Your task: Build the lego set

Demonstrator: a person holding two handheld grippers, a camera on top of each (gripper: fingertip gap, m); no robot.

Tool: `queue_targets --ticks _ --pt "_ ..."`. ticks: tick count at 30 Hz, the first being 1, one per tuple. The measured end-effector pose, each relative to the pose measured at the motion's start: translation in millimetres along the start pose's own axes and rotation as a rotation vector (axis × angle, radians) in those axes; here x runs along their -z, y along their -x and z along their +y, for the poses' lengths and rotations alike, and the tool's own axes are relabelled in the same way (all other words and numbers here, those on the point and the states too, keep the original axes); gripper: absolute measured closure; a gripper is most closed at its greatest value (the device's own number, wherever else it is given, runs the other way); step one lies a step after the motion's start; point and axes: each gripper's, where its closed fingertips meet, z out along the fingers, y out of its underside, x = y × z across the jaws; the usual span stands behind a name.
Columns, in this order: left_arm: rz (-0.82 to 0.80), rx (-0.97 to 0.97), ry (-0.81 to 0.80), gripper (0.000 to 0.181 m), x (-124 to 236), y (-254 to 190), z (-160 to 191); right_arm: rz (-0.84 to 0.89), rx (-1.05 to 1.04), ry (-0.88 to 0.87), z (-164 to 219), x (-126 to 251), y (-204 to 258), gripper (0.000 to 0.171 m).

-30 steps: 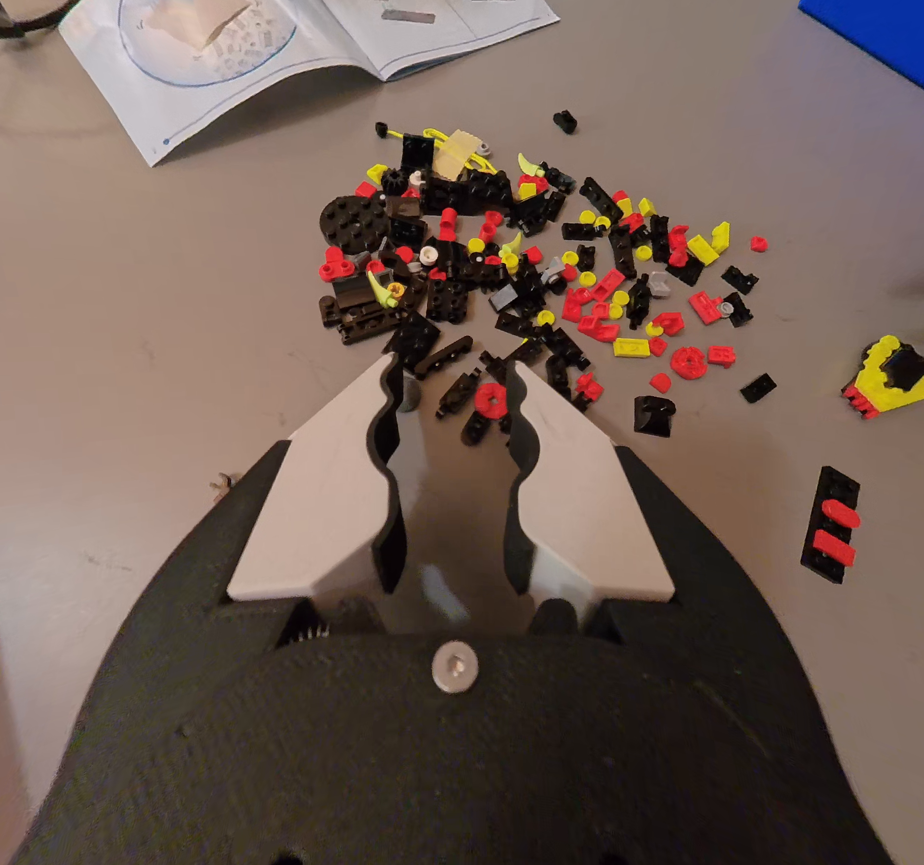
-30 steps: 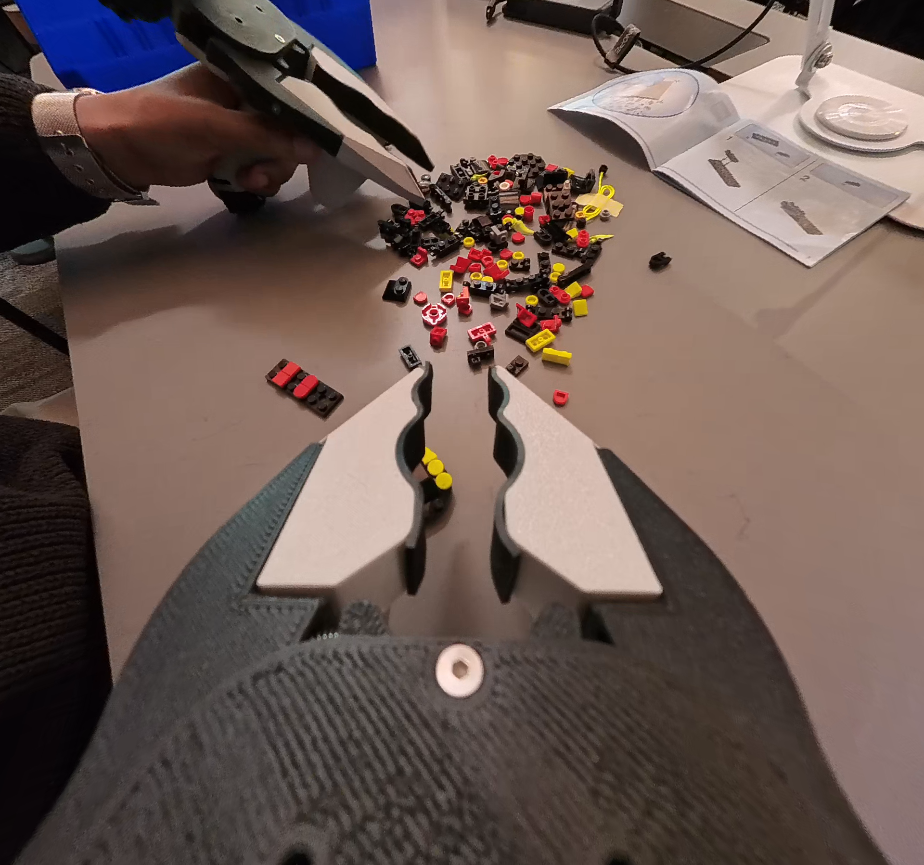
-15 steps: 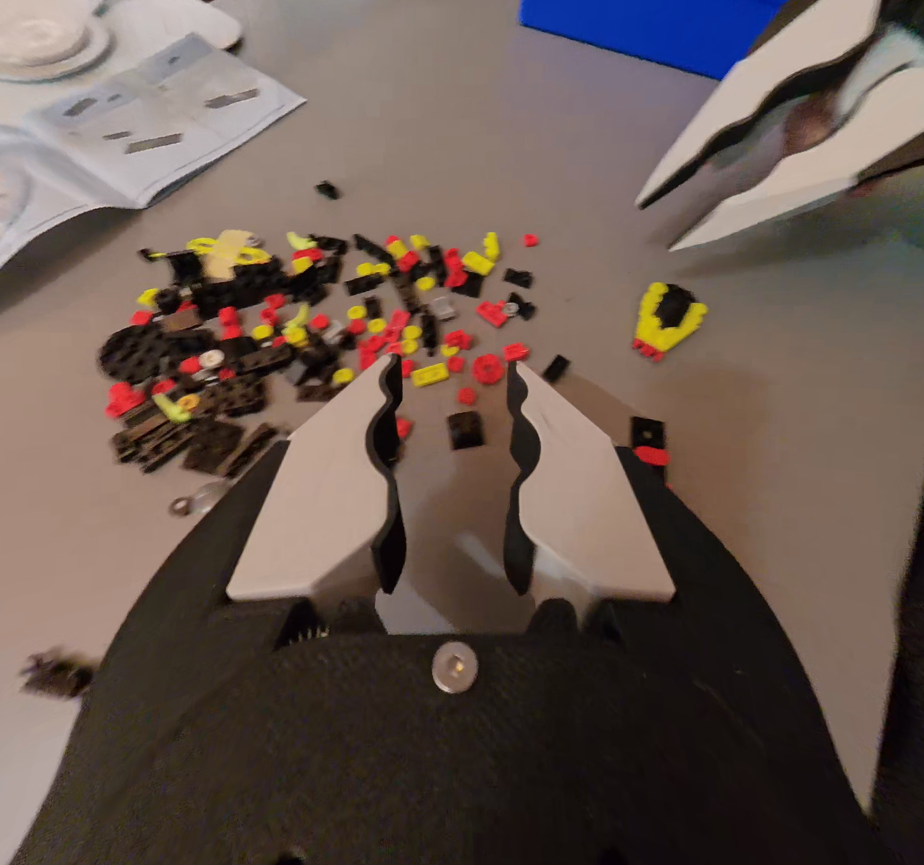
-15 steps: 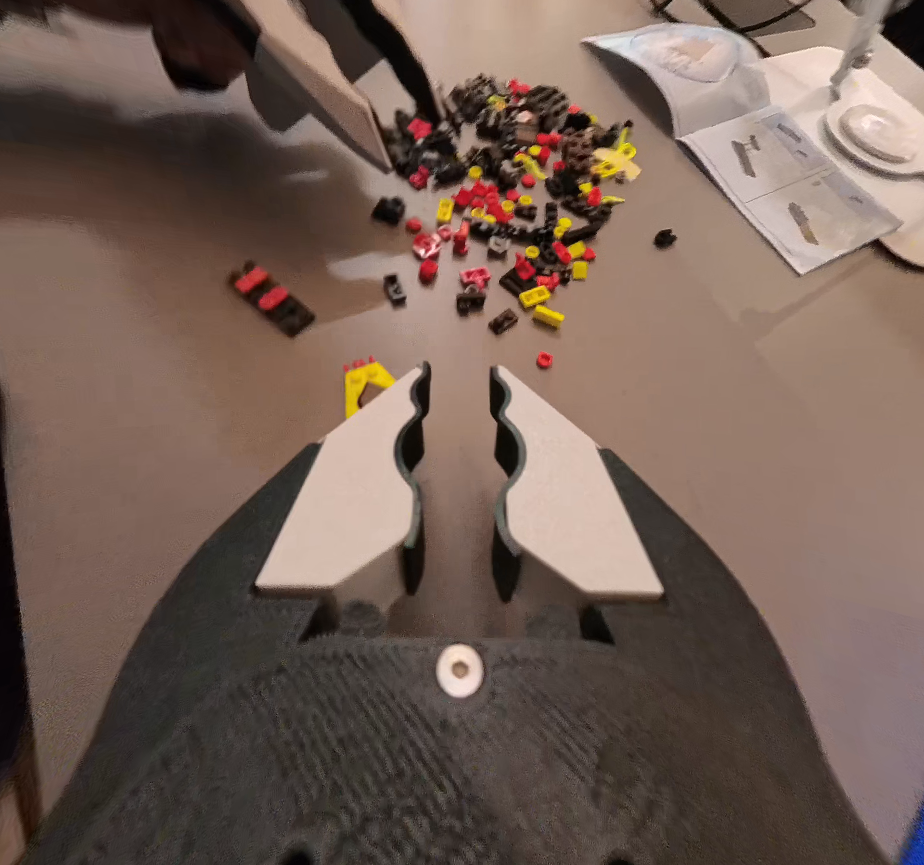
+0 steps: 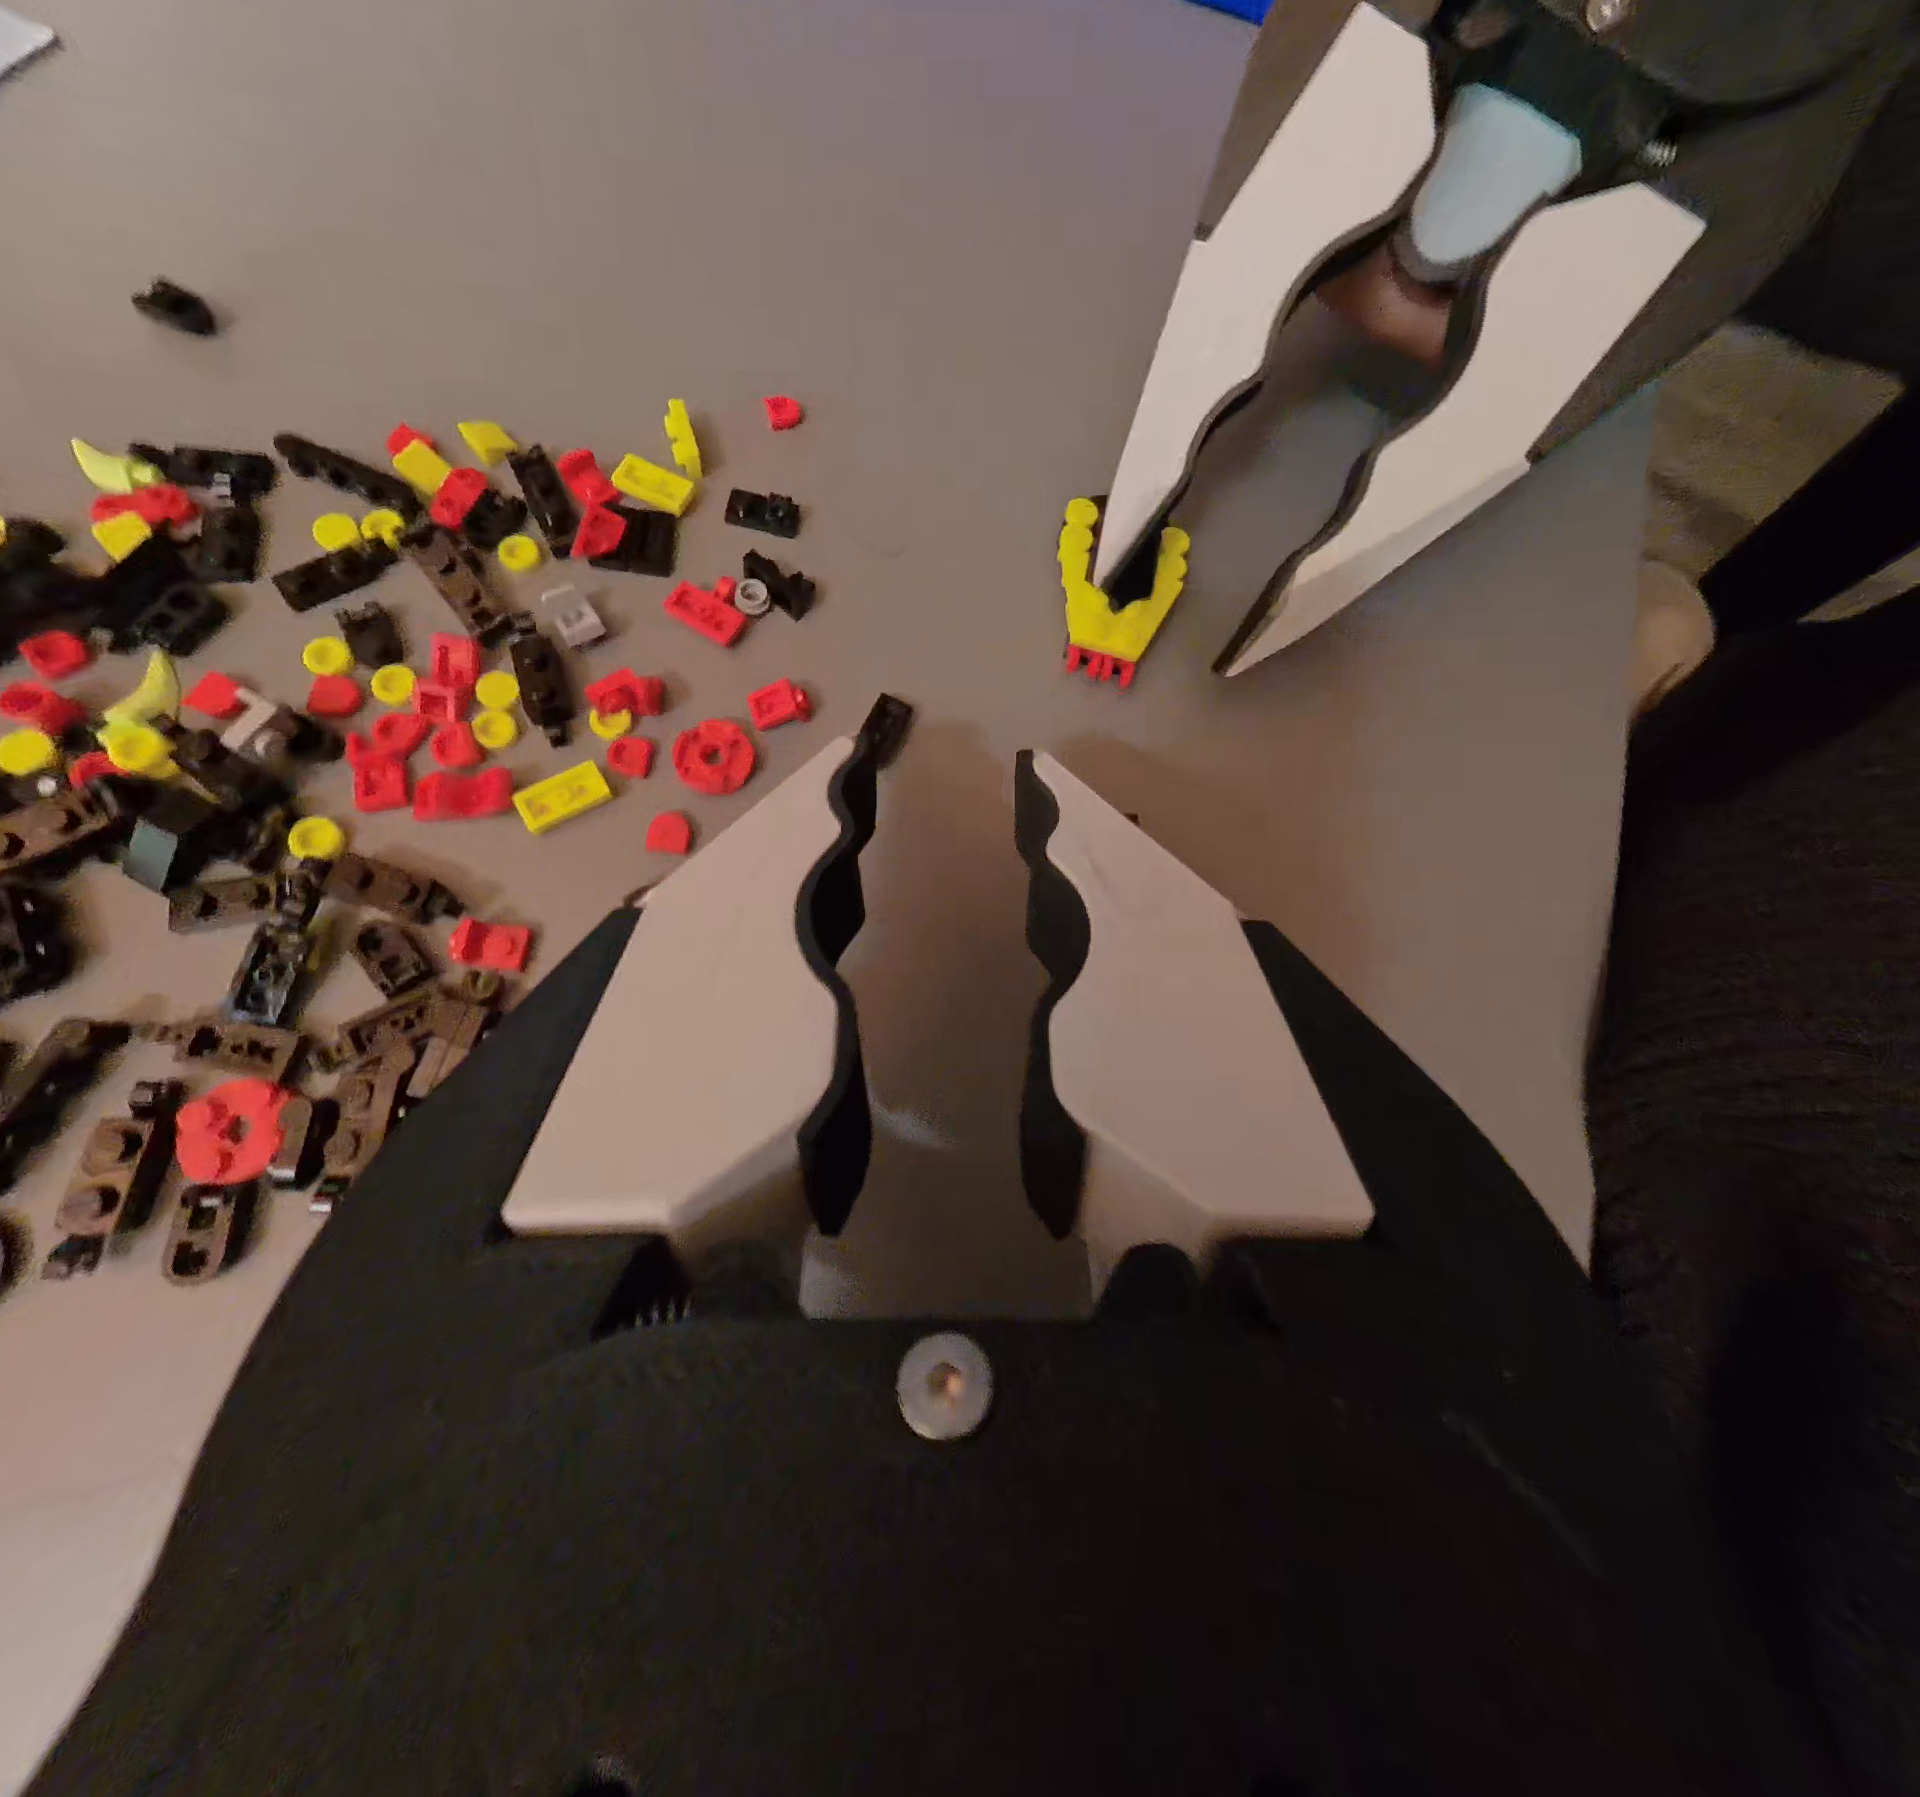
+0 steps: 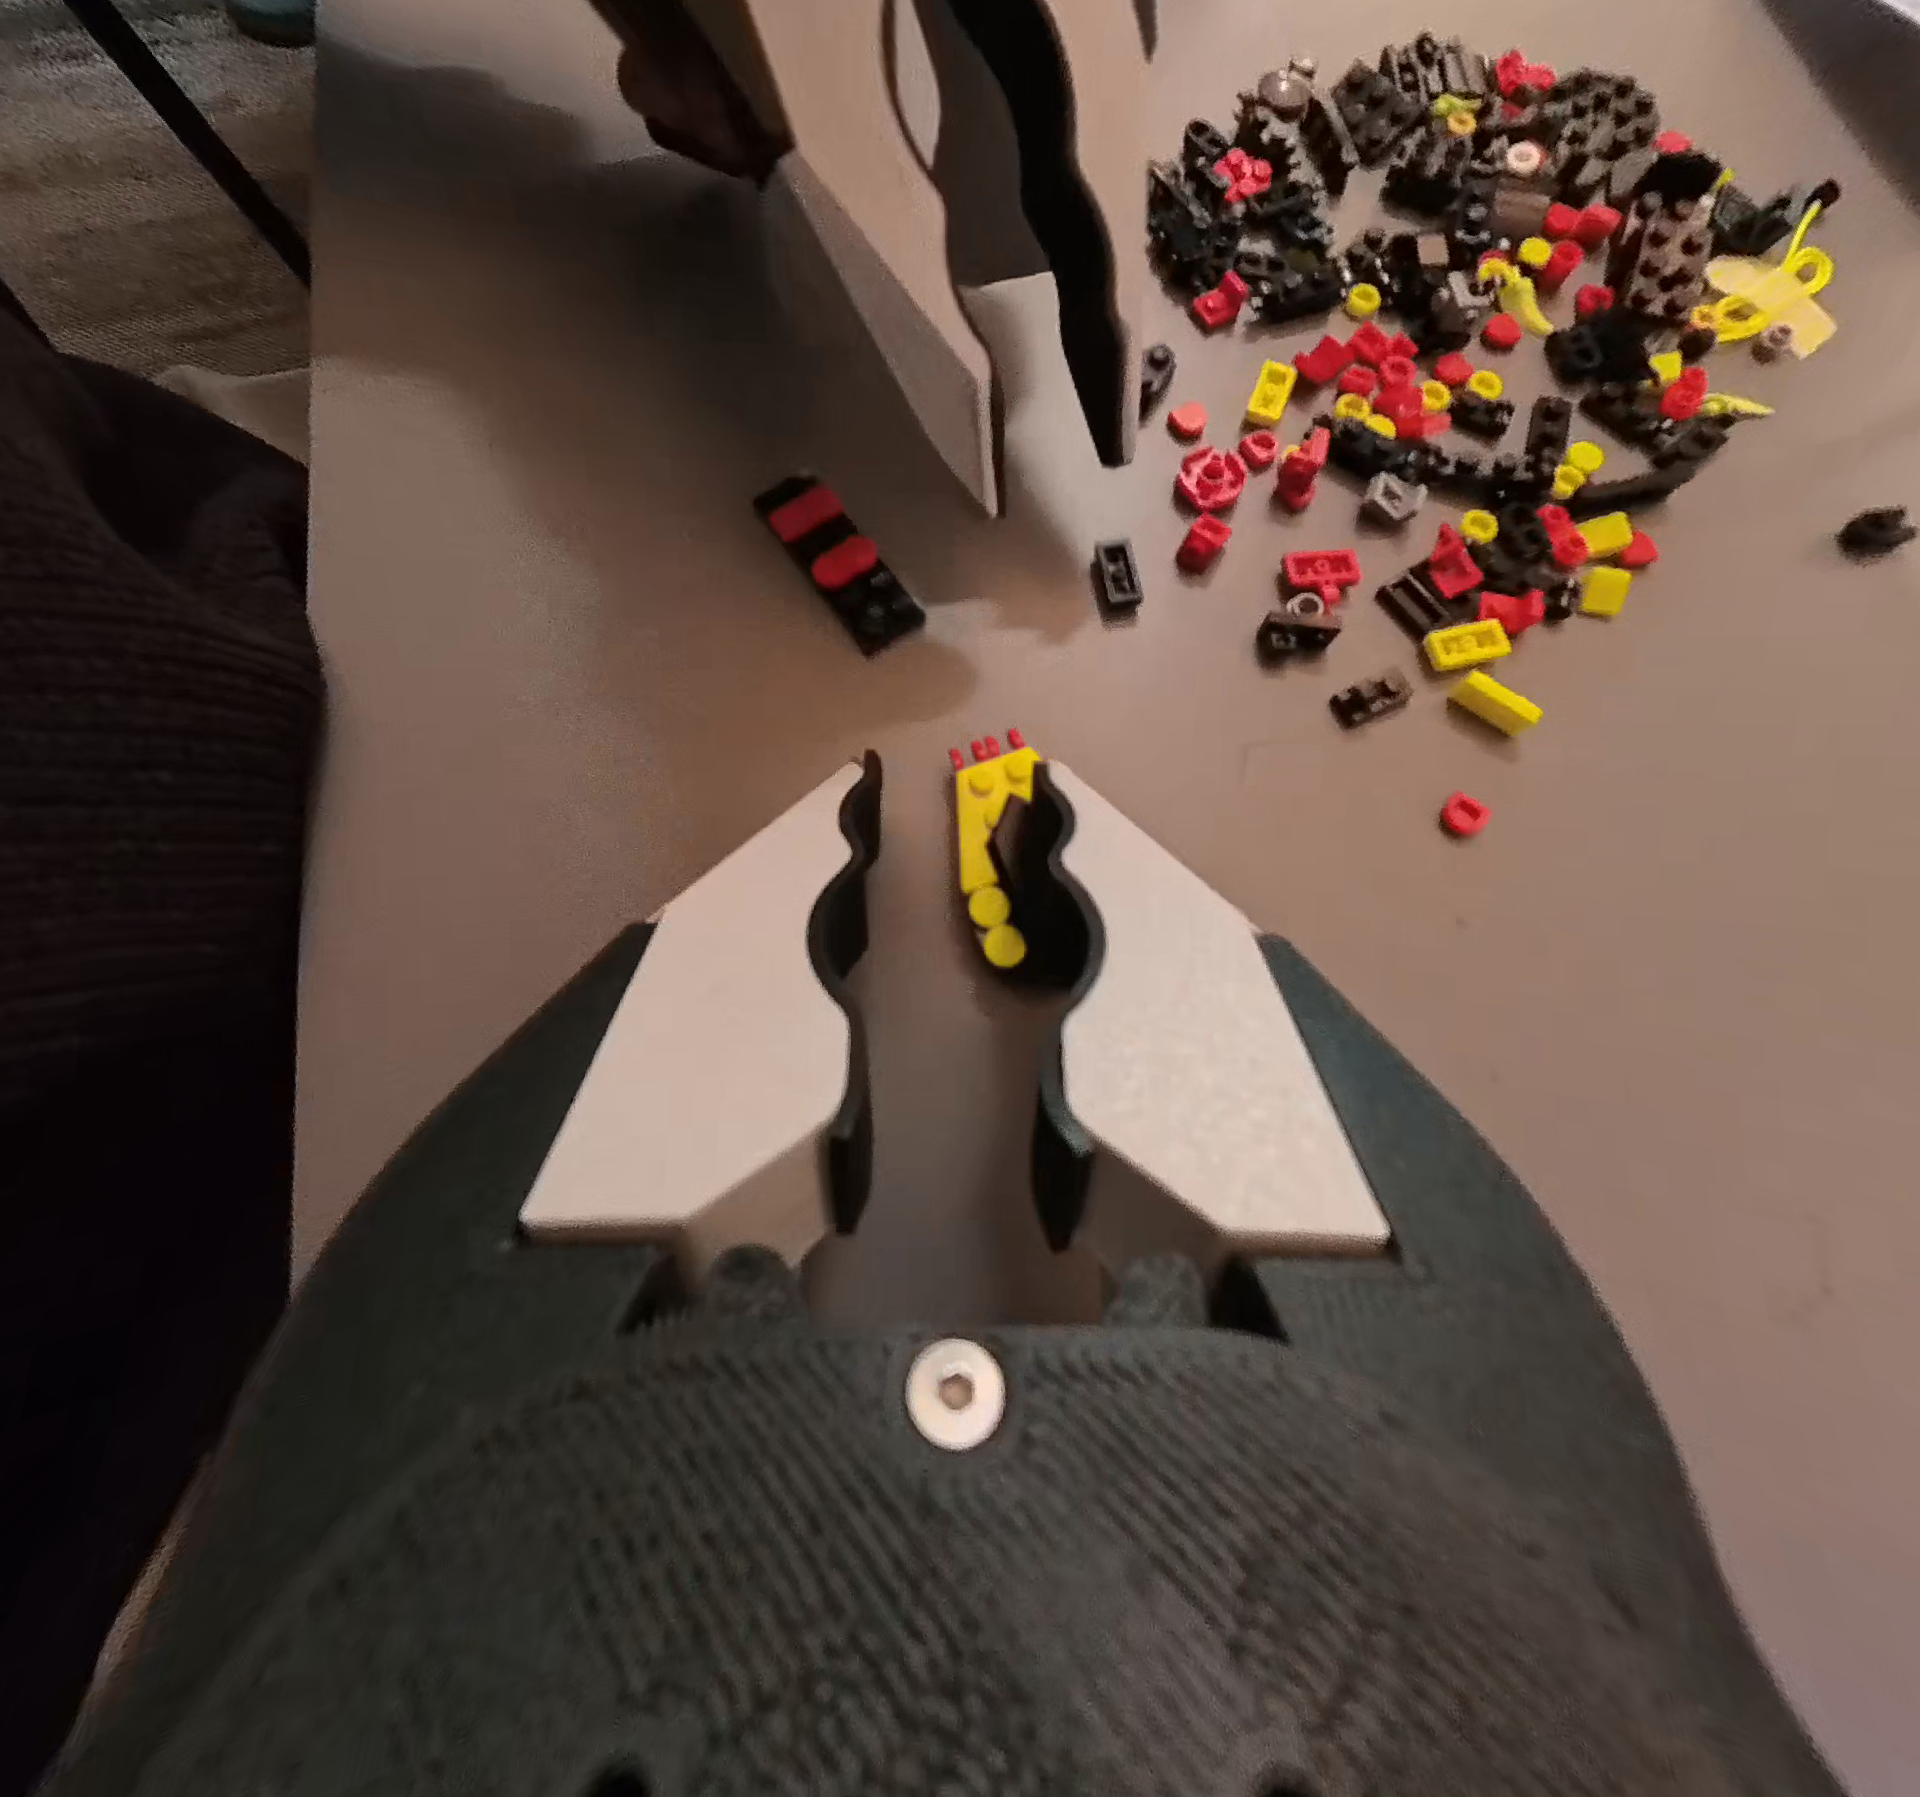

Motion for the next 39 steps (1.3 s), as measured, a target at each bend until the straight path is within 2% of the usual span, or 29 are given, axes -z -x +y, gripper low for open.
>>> queue_targets --ticks 6,11,16,19,29,39 --pt "-0.034 0.028 0.073 0.152 20.2 -15.2 20.6 -0.022 0.034 -0.087 -23.4 -0.1 16.7 0.148" --pt "-0.065 0.023 0.142 0.148 14.4 -34.8 46.6 -0.023 0.016 -0.085 -32.2 -15.9 17.2 0.157" --pt "-0.039 0.001 0.119 0.150 8.3 -35.9 42.1 -0.096 -0.026 -0.060 -34.0 -33.7 27.5 0.159" --pt "-0.032 0.007 0.124 0.168 8.8 -33.8 43.8 -0.092 -0.011 -0.047 -34.5 -38.5 28.6 0.158" --pt "0.012 -0.094 0.144 0.168 6.5 -47.4 46.1 -0.071 0.075 0.009 -26.1 -42.7 31.8 0.157" --pt "0.041 -0.108 0.139 0.167 7.5 -50.1 47.6 -0.084 0.122 0.026 -24.0 -41.6 41.1 0.155"
